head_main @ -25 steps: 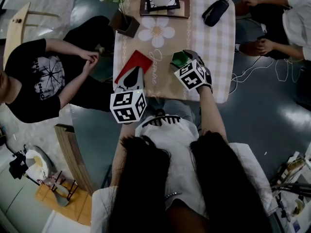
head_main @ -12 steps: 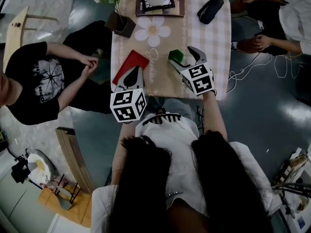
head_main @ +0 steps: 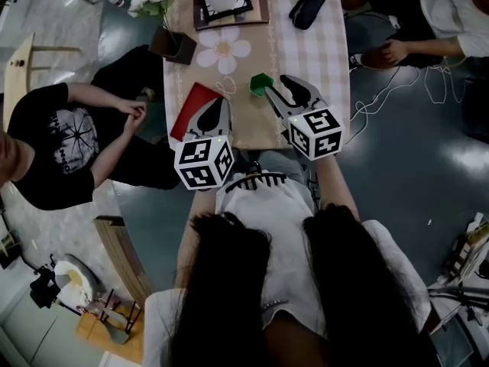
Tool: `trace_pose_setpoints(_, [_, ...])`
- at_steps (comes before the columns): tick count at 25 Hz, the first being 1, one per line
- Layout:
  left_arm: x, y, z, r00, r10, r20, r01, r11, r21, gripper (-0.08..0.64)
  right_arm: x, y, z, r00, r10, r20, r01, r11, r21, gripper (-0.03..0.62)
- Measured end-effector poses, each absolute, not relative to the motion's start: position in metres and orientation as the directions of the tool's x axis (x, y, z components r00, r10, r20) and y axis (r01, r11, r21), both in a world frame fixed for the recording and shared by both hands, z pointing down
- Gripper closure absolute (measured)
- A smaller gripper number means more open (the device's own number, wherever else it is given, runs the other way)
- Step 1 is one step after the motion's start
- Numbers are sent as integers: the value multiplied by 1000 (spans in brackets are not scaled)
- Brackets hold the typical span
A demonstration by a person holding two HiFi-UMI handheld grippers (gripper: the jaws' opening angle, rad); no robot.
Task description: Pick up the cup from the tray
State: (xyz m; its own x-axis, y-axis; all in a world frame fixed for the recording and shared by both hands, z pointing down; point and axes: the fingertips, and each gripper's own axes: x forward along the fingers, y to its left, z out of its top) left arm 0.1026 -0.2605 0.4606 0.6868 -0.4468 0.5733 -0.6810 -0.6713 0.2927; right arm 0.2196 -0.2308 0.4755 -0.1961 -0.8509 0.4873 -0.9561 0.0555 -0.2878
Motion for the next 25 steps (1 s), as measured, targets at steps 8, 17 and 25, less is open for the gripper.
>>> trace_pose_setpoints(8, [106, -253, 457, 698, -447, 559, -670, -682, 292, 554, 219, -217, 477, -120, -850, 512, -972, -4, -234, 581])
trace_pose_setpoints(17, [94, -240, 455, 693, -464, 552, -682, -671, 292, 554, 206, -204, 477, -105, -838, 536, -984, 8, -180, 583])
trace_pose_setpoints(25, [84, -238, 452, 688, -477, 546, -688, -668, 284, 554, 199, -194, 477, -100, -840, 533, -983, 1, -183, 583])
